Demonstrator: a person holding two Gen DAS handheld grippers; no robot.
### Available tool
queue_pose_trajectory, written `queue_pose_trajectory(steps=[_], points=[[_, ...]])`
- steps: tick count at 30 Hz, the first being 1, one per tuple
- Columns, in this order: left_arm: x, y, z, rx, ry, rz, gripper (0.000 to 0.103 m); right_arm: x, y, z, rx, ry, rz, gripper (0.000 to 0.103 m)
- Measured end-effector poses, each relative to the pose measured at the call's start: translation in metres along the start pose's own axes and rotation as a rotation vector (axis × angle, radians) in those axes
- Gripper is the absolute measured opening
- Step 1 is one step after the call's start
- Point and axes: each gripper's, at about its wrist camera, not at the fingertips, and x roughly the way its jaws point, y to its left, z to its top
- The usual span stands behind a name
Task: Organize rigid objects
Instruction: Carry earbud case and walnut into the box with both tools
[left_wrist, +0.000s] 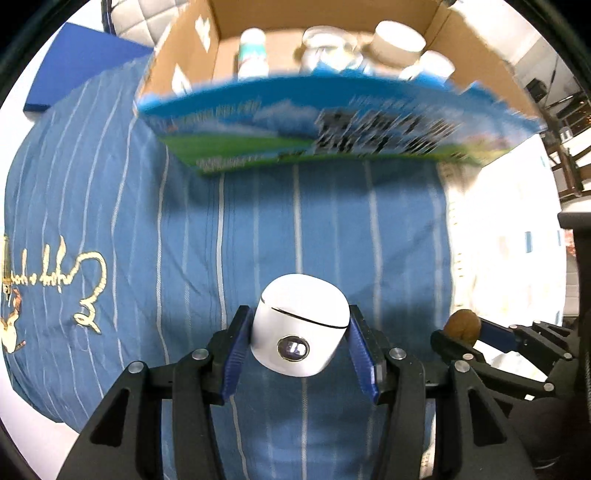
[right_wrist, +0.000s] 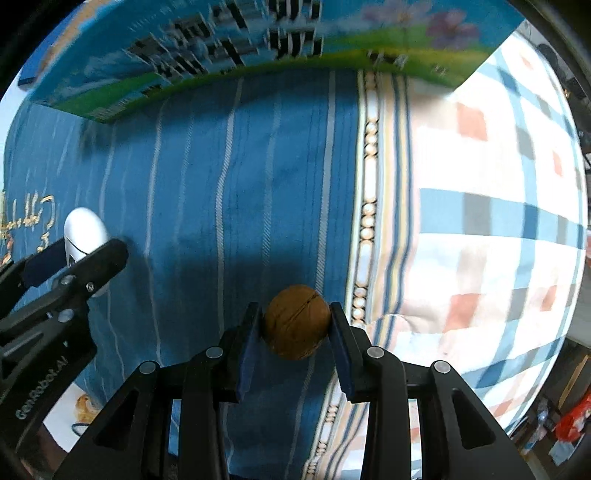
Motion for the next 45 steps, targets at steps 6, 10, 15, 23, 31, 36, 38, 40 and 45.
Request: queue_pose_trajectory(steps=[6,10,15,23,31,36,38,40,45], points=[[-0.069,-0.004,-0.002,-0.009,-0.104,-0.058,0.048,-0.053,-0.004,-0.013,-0.015,-0.101,0.006,0.038],[-0.100,0.001,0.008,-0.003,-0.163,-0.078,0.048,-0.089,-0.010,-0.019,-0.005,-0.163,0.028,0.038],[-0.109,0.016,0.019,-0.007,-0.198,-0.115,0.048,-0.129,-0.012,-0.022,0.009,-0.219,0.076,0.038],[-0.127,0.019,0.055,-0.035,-0.206,-0.239,0.048,-0.178,-0.024,-0.006,0.024,-0.273,0.207,0.038],[-0.115,0.039,0.156,-0.066,-0.191,-0.268,0.048,-0.204,-0.039,0.073,0.037,-0.345,0.229,0.038],[-0.075,0.064,0.232,-0.106,-0.126,-0.234,0.048,-0.193,-0.041,0.153,0.042,-0.321,0.237,0.038],[-0.057,0.072,0.256,-0.107,-0.093,-0.216,0.048,-0.180,-0.038,0.185,0.043,-0.293,0.226,0.038],[-0.035,0.082,0.280,-0.134,-0.056,-0.197,0.048,-0.163,-0.036,0.216,0.049,-0.266,0.202,0.038],[0.019,0.092,0.321,-0.123,0.027,-0.133,0.048,-0.116,-0.028,0.266,0.052,-0.174,0.171,0.039]])
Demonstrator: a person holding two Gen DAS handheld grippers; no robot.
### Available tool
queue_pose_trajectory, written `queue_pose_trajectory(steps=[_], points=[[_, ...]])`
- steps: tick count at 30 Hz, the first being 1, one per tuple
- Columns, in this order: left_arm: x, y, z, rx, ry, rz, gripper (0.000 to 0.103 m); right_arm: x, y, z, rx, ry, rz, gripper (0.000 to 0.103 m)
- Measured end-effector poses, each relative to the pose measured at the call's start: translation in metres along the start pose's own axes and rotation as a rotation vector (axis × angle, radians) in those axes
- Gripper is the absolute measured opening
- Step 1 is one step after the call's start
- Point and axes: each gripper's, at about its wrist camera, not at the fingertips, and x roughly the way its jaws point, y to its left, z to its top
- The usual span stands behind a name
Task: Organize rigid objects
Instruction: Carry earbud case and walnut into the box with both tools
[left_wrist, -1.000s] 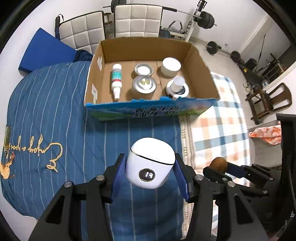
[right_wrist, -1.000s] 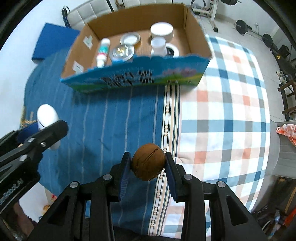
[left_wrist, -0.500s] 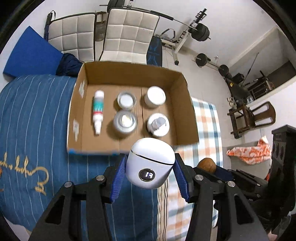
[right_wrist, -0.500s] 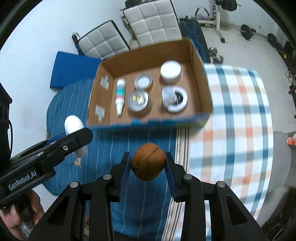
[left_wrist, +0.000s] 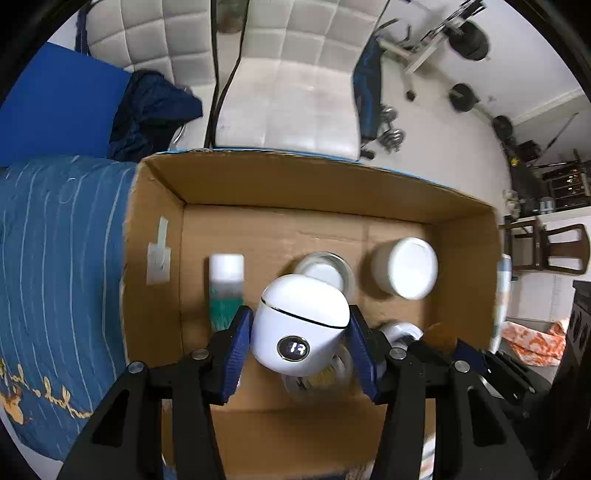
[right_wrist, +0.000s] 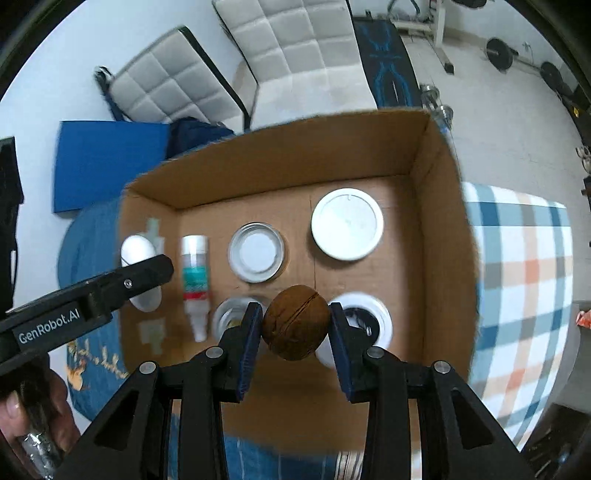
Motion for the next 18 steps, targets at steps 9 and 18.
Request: queue_pose_trajectory(steps=[9,18], points=[[0.052,0.014,0.038,-0.006,0.078,0.054,0.048,0.062,-0.001,0.031,-0.001,0.117,-0.030,0.039],[0.064,0.008,0.042,0.025,0.109,0.086,0.052,0.086,-0.006,0.038,-0.001,0.172,-0.062,0.040]])
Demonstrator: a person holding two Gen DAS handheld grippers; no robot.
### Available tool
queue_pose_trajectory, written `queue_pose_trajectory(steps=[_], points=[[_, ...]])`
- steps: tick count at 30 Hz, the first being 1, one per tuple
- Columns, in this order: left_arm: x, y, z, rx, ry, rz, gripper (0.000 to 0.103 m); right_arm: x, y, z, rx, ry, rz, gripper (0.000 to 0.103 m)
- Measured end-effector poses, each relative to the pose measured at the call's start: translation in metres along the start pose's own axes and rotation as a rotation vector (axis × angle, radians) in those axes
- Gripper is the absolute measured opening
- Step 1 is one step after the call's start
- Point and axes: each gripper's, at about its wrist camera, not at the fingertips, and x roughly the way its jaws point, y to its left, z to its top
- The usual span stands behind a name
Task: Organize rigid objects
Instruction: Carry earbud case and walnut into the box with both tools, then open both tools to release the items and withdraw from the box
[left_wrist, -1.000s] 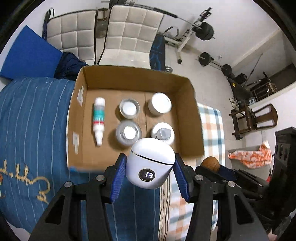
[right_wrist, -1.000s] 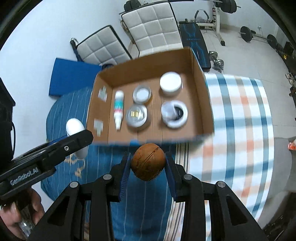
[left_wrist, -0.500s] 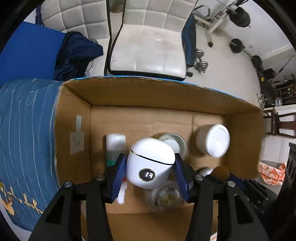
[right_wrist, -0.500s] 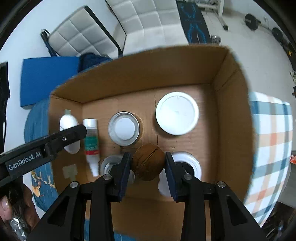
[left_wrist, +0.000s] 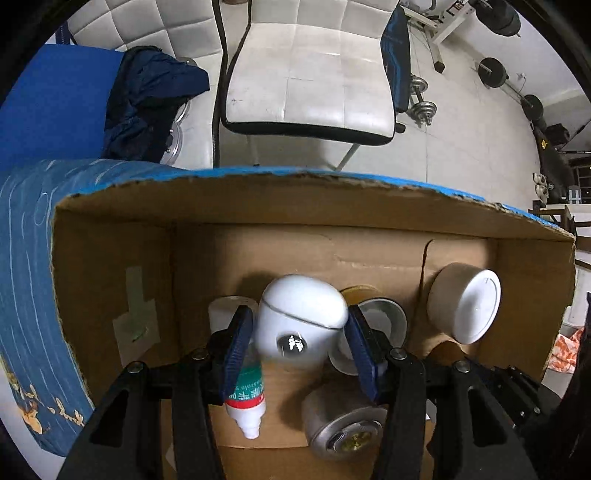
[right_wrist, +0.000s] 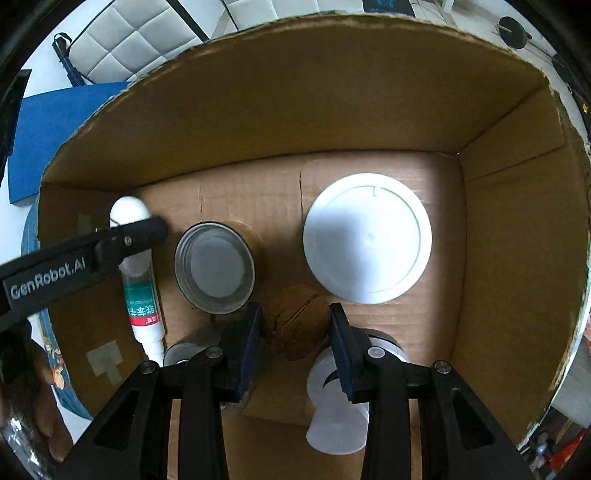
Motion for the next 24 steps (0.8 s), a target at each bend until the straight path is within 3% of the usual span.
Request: queue_pose_trajectory(steps=[2,4,8,13,17,20,24], points=[[-0.003,0.001,-0.001,-0.004,-0.006,0.006,0.055,0.001,-0.003,0.000,0.010,0.004,0.001,0.045],[-0.007,0.001,-0.004,-0.007,-0.009,0.015,0.055,0.000,-0.004,0.000,0.009,0.000,0.001,0.060],[-0.017,0.002,-0.010,0.000,-0.022,0.018,0.056,-0.008,-0.002,-0.005,-0.008,-0.018,-0.043,0.061],[-0.041,0.002,-0.030,0.023,-0.109,0.041,0.089,-0.024,0.001,-0.016,-0.024,-0.053,-0.075,0.076],[-0.055,0.004,-0.051,0.039,-0.139,0.064,0.095,-0.034,0.001,-0.034,-0.030,-0.085,-0.110,0.087],[-0.066,0.007,-0.069,0.038,-0.168,0.052,0.098,-0.043,0.001,-0.044,-0.032,-0.103,-0.123,0.088],[-0.080,0.008,-0.098,0.039,-0.205,0.046,0.099,-0.056,0.004,-0.062,-0.029,-0.133,-0.120,0.103]])
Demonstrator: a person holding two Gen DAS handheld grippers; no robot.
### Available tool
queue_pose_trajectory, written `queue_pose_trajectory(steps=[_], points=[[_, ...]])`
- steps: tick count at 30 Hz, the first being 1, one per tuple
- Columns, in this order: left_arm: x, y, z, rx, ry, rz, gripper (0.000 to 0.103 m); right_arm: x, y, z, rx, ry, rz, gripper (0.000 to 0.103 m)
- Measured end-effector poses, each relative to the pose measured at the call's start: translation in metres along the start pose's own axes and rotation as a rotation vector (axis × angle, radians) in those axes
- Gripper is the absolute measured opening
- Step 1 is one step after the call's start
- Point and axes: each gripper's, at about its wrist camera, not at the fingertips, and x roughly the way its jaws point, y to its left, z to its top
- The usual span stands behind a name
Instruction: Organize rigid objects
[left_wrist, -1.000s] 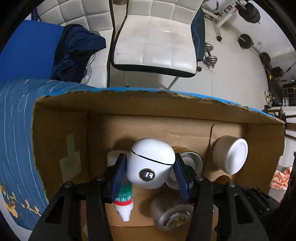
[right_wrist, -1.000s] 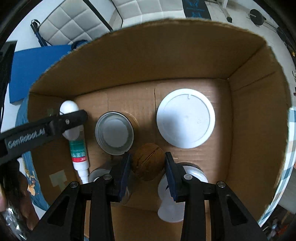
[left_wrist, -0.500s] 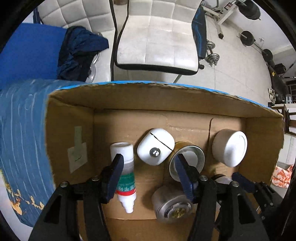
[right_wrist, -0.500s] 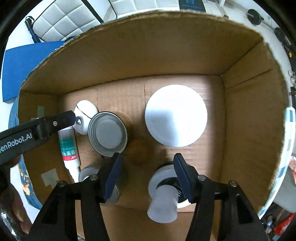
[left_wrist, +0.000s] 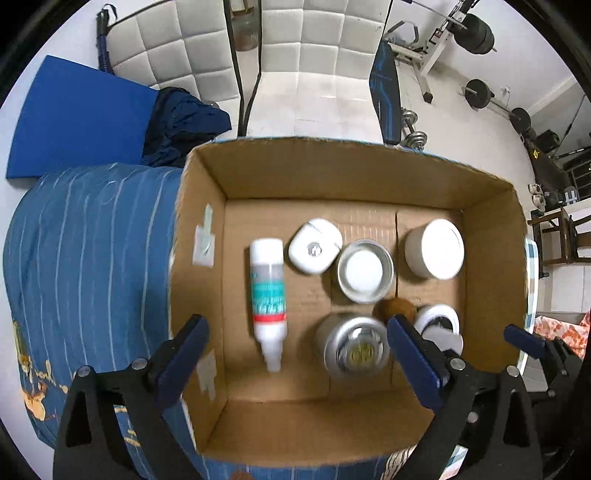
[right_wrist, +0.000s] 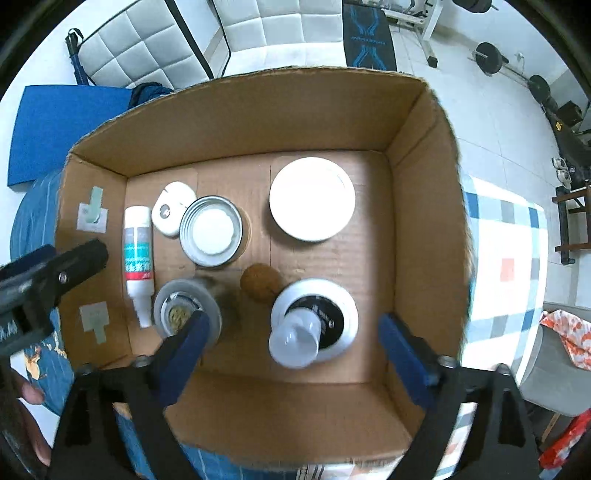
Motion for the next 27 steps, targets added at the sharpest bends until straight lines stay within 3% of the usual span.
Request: queue_pose_trajectory(steps=[14,19,27], points=[[-0.089,0.001,-0.088,0.008,-0.148,-0.029,0.099,-0.086,0.000,-0.083,-0.012,-0.140,-0.010,0.103],[-0.132,-0.002,-0.123,0.035,-0.240,-0.018,0.099,-0.129,-0.002,-0.125,-0.008,-0.213,0.022,0.103],[-0.187,0.002,-0.180,0.031,-0.313,-0.002,0.099,-0.191,-0.015,-0.195,0.006,-0.291,0.054,0.103]])
